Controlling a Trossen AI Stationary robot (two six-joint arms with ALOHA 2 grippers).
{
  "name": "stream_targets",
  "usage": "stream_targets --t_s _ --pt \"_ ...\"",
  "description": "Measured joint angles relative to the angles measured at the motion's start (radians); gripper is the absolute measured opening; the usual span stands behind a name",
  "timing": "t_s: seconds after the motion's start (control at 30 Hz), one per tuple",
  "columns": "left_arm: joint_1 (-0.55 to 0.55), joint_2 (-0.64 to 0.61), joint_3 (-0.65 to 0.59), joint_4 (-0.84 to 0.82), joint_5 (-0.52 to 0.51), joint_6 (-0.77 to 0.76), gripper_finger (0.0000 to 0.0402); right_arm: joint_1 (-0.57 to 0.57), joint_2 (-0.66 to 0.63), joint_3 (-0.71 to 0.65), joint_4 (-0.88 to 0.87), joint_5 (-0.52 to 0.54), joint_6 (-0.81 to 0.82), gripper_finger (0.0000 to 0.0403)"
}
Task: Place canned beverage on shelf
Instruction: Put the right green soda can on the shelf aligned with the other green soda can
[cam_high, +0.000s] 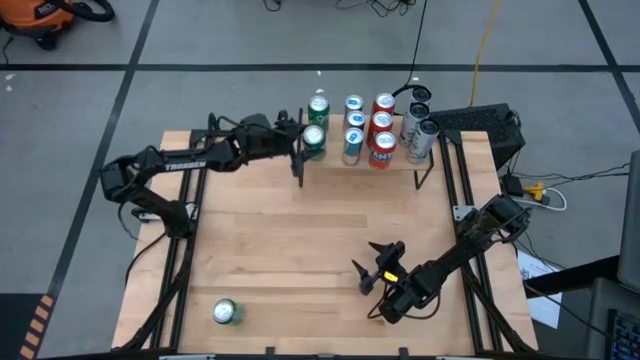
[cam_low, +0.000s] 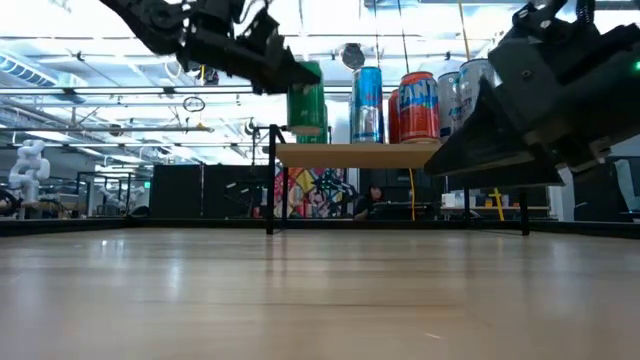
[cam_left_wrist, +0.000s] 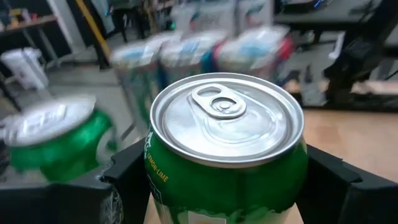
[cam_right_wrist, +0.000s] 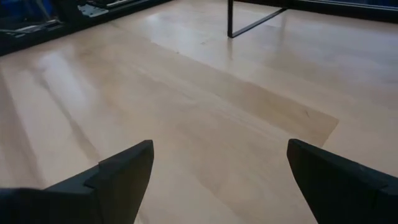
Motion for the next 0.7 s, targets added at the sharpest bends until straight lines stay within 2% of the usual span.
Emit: stream_targets --t_s 0.43,0.7 --pt "0.071 0.12 0.004 0.094 0.059 -0.007 0.0294 -0.059 0.0 0.0 0.0 -0.028 -0.019 0.0359" --pt "0.101 0.13 0.002 0.138 0.084 -0.038 0.0298 -0.104 0.0 0.0 0.0 -0.055 -0.072 0.0359"
